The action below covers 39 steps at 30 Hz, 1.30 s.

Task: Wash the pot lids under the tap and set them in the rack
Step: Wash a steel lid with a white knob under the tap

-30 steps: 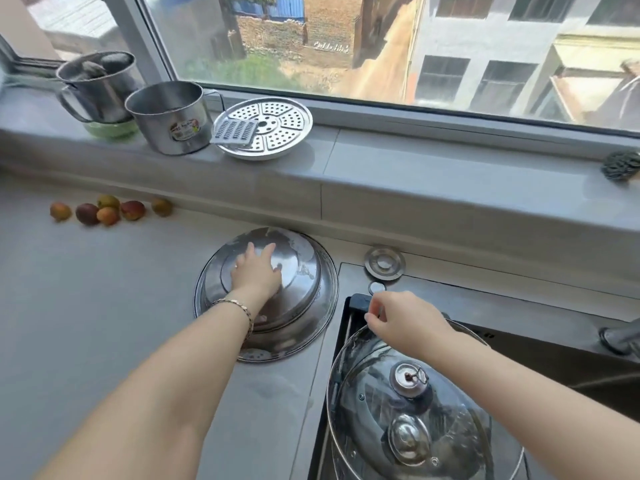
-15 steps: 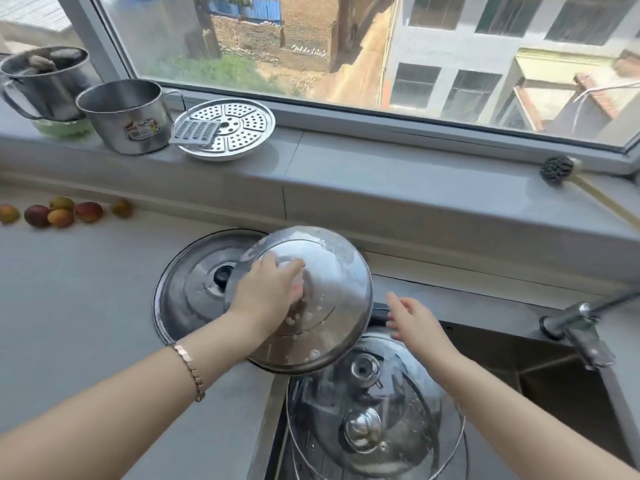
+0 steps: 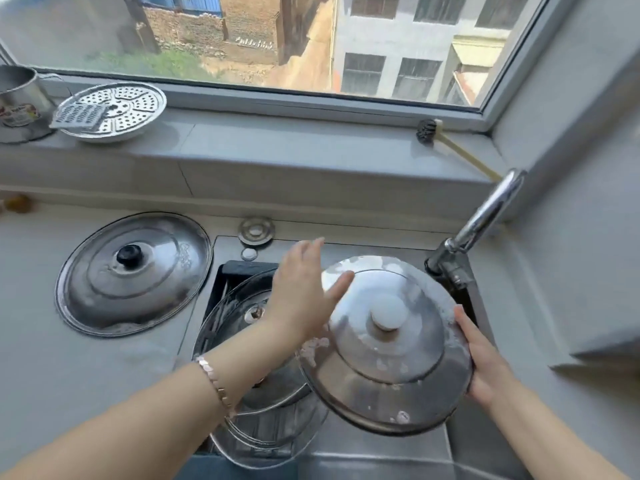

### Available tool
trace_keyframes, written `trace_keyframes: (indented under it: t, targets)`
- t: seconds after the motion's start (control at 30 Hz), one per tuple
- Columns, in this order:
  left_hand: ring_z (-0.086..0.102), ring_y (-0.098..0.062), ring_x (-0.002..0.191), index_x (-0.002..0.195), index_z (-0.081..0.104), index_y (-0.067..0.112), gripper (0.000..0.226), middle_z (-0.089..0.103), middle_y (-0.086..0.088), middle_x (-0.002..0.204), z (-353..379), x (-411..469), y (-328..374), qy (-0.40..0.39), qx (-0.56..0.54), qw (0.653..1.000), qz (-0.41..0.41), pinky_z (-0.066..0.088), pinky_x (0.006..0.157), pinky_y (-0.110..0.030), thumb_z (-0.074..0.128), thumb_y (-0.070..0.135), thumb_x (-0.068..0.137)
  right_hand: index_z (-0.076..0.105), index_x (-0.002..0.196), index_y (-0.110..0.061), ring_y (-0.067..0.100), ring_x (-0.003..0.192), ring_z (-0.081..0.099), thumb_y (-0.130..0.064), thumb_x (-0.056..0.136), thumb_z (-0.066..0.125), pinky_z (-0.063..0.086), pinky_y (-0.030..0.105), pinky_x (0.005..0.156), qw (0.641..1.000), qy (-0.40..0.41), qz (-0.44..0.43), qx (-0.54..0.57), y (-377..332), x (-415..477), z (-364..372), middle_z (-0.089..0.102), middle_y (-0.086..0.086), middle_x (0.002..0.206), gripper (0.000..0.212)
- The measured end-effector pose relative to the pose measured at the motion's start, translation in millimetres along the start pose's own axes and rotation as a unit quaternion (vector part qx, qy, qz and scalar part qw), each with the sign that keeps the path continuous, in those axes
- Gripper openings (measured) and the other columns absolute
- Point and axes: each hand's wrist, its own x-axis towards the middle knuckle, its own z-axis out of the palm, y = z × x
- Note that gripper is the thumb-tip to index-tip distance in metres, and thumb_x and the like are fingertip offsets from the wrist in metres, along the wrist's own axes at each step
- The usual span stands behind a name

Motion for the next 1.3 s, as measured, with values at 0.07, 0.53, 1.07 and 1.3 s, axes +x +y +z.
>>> trace_keyframes:
  t: [0.07,0.53,1.07,1.3]
  targets:
    - [0.034,-0.023,0.133,0.144,0.025,0.011,0.078,0.035,-0.007,0.144,11,1,10,-0.062,-0.173,0.967,-0.178,0.030,0.104,-0.034,0.054,0.054,0.085,0.073,0.102,-0.010,0.027,0.093,0.069,-0.046,0.028,0.092,0.059,0.042,0.069,1.000,0.018,0.003,-0.006,-4,-5,-26,0.071,0.015,0.105,0.084]
    - [0.067,-0.018,0.053,0.079,0.068,0.010,0.016,0.072,-0.006,0.066,66,-12,46,-0.125,-0.557,0.738,-0.360,0.054,0.065,-0.032,0.065,0.026,0.082,0.069,0.091,-0.016,0.023,0.085,0.068,-0.056,0.089,0.043,0.055,0.028,0.071,0.976,0.107,-0.034,-0.185,-46,29,-76,0.073,0.010,0.091,0.048]
    - [0.067,-0.018,0.049,0.088,0.065,0.005,0.014,0.072,-0.008,0.064,57,9,52,0.006,-0.510,0.798,-0.323,0.054,0.044,-0.026,0.072,0.010,0.077,0.046,0.087,-0.005,0.016,0.054,0.037,-0.024,0.097,0.026,0.027,0.023,0.049,0.851,0.236,-0.019,-0.468,-67,146,-58,0.044,0.006,0.068,0.029]
    - [0.066,-0.016,0.049,0.087,0.065,0.005,0.013,0.071,-0.005,0.062,63,12,54,0.001,-0.519,0.793,-0.317,0.052,0.044,-0.024,0.072,0.009,0.077,0.042,0.071,-0.013,0.025,0.083,0.040,-0.025,0.091,0.029,0.022,0.025,0.050,0.848,0.241,-0.054,-0.469,-61,157,-74,0.045,0.013,0.090,0.027]
